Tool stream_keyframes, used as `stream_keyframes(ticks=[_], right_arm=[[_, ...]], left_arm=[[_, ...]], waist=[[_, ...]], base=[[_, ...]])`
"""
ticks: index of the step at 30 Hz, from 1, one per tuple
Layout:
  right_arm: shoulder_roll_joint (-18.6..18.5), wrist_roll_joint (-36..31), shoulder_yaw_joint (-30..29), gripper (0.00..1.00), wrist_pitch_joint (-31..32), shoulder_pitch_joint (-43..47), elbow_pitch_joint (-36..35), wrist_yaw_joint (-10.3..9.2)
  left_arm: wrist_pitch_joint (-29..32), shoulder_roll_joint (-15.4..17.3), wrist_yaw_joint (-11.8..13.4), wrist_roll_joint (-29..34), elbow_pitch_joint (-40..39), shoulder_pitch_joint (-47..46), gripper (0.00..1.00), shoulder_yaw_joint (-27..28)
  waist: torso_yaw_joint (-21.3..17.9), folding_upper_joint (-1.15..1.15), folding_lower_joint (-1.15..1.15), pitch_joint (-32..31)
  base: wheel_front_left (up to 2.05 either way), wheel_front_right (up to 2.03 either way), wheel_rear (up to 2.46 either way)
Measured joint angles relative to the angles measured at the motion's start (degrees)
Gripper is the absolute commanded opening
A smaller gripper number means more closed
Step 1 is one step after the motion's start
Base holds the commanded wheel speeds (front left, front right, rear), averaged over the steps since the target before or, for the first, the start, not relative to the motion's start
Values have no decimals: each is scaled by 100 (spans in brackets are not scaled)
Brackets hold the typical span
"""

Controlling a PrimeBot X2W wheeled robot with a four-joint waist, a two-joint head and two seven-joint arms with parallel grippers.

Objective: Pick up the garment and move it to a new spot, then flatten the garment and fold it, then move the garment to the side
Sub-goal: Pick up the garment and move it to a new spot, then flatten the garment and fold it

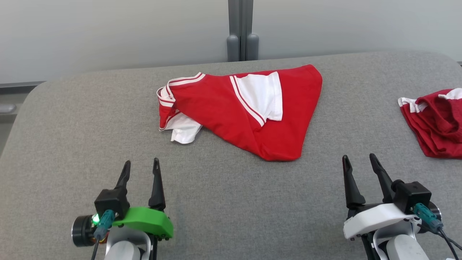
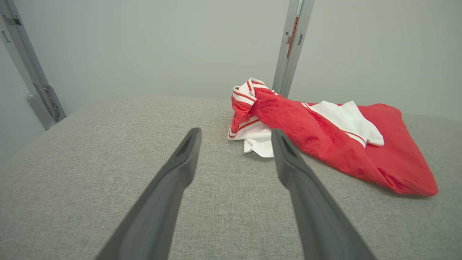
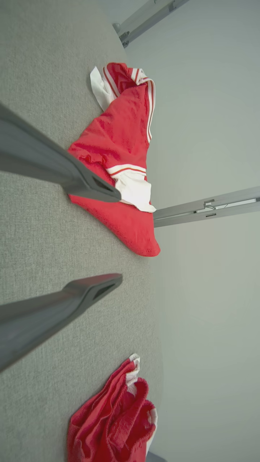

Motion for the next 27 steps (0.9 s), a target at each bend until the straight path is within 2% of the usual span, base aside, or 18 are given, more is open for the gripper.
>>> stream_keyframes(ticks=[7,27], right_arm=[[-1,103,191,100,0,96,-20,0],[-1,98,252,100,0,145,70,-1]], left_arm=[[0,-175,-58,108,-332,534,100,223],[0,-292,-267,296,-250,612,100,417]], waist=[[-15,0,0,-125],[89,0,0,-194]], base=[[0,0,0],[0,0,0]])
